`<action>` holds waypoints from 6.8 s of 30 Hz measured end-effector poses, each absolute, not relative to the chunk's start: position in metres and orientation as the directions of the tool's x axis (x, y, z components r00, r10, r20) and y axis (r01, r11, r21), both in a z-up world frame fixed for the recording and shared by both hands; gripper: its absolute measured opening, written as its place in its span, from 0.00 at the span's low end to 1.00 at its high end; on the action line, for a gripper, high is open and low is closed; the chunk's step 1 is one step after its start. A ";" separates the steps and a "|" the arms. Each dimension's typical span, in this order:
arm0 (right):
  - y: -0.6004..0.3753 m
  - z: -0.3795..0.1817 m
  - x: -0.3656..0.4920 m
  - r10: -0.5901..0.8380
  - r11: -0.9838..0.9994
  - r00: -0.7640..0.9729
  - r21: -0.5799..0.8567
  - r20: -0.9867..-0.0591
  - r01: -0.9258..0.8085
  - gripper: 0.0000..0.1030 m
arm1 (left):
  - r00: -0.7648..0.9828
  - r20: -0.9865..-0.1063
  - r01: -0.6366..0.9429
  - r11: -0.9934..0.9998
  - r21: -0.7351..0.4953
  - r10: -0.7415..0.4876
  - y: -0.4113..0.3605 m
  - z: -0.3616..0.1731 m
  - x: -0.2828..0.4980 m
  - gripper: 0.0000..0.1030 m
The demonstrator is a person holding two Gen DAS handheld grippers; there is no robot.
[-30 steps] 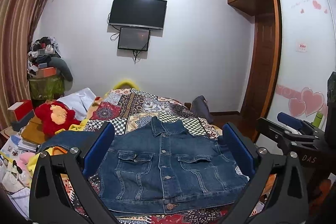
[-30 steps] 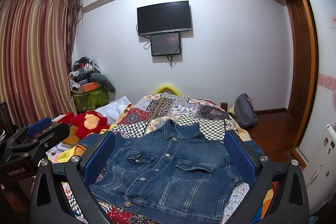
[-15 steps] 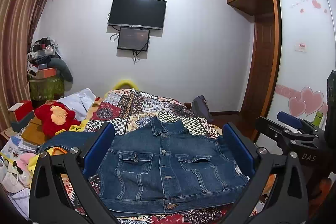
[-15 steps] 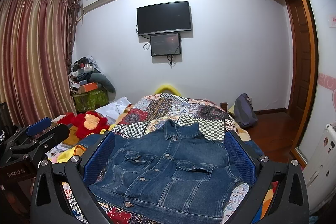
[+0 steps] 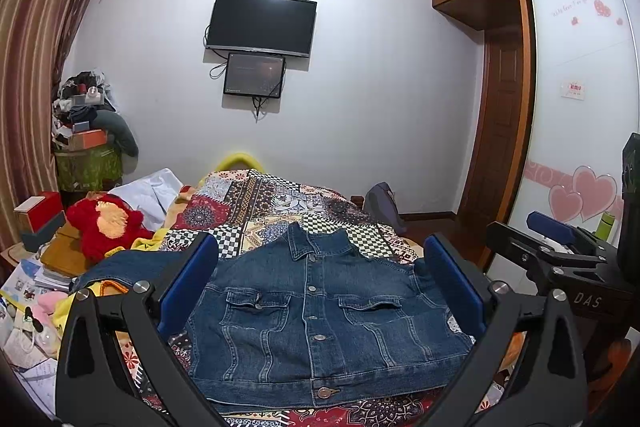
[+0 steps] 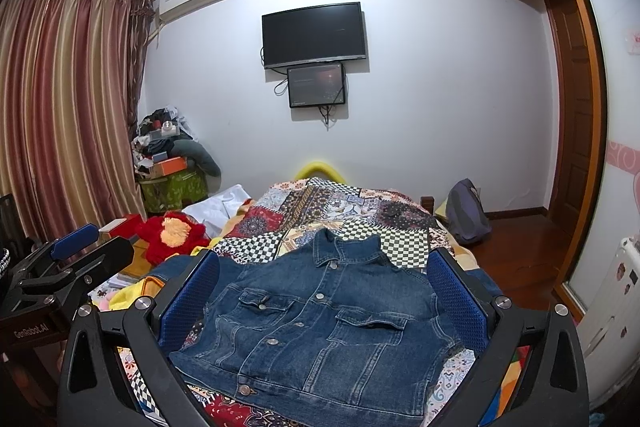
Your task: Fold large clothes
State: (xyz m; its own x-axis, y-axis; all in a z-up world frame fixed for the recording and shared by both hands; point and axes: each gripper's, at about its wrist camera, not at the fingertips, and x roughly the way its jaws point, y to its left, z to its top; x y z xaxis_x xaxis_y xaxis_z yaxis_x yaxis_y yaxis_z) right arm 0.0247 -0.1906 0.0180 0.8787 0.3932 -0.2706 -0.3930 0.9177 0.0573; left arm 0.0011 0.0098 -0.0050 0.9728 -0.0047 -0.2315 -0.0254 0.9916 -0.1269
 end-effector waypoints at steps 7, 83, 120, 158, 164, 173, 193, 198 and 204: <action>-0.190 0.018 0.025 0.394 0.917 0.878 0.058 -0.271 -0.394 1.00 | 0.973 -0.230 -0.025 0.991 -0.129 -0.006 0.010 -0.006 0.001 1.00; 0.068 -0.261 0.366 0.285 0.670 0.123 0.106 -0.951 -0.735 1.00 | 0.531 -0.830 -0.612 0.754 -0.239 0.168 0.354 -0.261 0.294 0.24; -0.020 -0.169 0.379 0.475 0.784 0.186 0.318 -0.860 -0.533 1.00 | 0.596 -0.799 -0.507 0.735 -0.450 -0.079 0.323 -0.254 0.306 0.62; -0.101 -0.133 0.365 0.479 0.830 0.289 0.321 -0.829 -0.455 1.00 | 0.467 -0.857 -0.109 0.947 -0.301 -0.219 0.147 -0.249 0.331 0.78; -0.082 -0.143 0.365 0.495 0.817 0.258 0.342 -0.830 -0.465 1.00 | 0.532 -0.812 -0.189 0.901 -0.391 -0.241 0.197 -0.227 0.286 0.80; -0.039 -0.163 0.365 0.478 0.802 0.207 0.328 -0.853 -0.500 1.00 | 0.591 -0.744 -0.492 0.592 -0.638 -0.312 0.314 -0.296 0.256 0.85; 0.013 -0.205 0.378 0.378 0.784 0.150 0.229 -0.914 -0.577 1.00 | 0.566 -0.823 -0.552 0.765 -0.333 0.050 0.320 -0.298 0.308 0.19; -0.011 -0.192 0.380 0.386 0.802 0.194 0.224 -0.902 -0.554 1.00 | 0.668 -0.727 -0.442 0.871 -0.214 0.160 0.288 -0.226 0.314 0.18; -0.056 -0.169 0.387 0.421 0.831 0.246 0.263 -0.873 -0.490 1.00 | 0.815 -0.570 -0.262 0.945 -0.195 0.108 0.229 -0.122 0.335 0.17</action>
